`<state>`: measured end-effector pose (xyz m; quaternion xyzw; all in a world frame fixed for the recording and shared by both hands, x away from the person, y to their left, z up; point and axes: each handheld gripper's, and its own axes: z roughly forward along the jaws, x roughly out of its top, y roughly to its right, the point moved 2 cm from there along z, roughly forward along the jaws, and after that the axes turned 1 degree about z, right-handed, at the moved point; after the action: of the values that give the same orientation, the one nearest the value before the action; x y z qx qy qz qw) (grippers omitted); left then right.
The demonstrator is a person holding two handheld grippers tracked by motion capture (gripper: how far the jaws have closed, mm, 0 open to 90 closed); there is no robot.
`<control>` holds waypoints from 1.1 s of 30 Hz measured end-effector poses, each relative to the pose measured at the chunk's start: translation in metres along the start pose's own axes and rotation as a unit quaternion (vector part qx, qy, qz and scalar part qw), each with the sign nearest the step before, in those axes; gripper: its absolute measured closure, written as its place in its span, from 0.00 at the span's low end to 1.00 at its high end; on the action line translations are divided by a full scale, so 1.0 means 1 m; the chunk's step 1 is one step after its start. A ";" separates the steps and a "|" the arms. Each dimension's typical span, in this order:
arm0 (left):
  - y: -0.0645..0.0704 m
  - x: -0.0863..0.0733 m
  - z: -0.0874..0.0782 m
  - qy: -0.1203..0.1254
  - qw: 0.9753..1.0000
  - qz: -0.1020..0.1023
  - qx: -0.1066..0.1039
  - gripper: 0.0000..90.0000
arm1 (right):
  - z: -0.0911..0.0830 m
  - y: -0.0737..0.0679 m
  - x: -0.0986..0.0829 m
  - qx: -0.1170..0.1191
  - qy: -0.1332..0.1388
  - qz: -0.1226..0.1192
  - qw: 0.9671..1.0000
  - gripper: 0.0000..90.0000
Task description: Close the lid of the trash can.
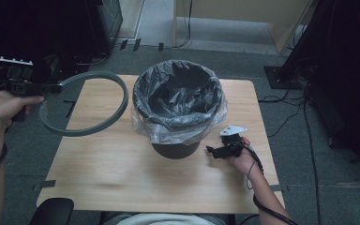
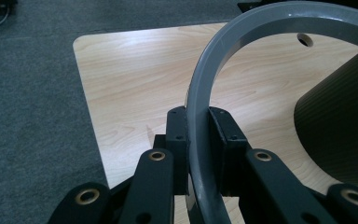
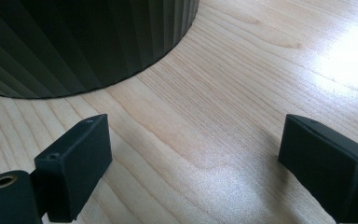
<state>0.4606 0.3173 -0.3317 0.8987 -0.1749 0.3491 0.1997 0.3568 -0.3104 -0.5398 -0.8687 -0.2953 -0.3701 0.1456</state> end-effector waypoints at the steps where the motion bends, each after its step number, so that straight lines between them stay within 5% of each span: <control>1: 0.001 0.002 -0.001 0.001 1.000 0.001 0.001 0.88 | 0.000 0.000 0.000 0.000 0.000 0.000 1.000 0.10; 21: 0.022 0.039 -0.017 0.011 1.000 0.007 -0.016 0.88 | 0.000 0.000 0.000 -0.002 -0.001 0.002 1.000 0.10; 33: 0.047 0.064 -0.011 0.004 0.999 0.028 -0.022 0.88 | 0.000 -0.001 0.000 -0.002 -0.001 0.002 1.000 0.09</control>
<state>0.4777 0.2713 -0.2682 0.8874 -0.2064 0.3545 0.2105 0.3565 -0.3101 -0.5397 -0.8702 -0.2925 -0.3694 0.1440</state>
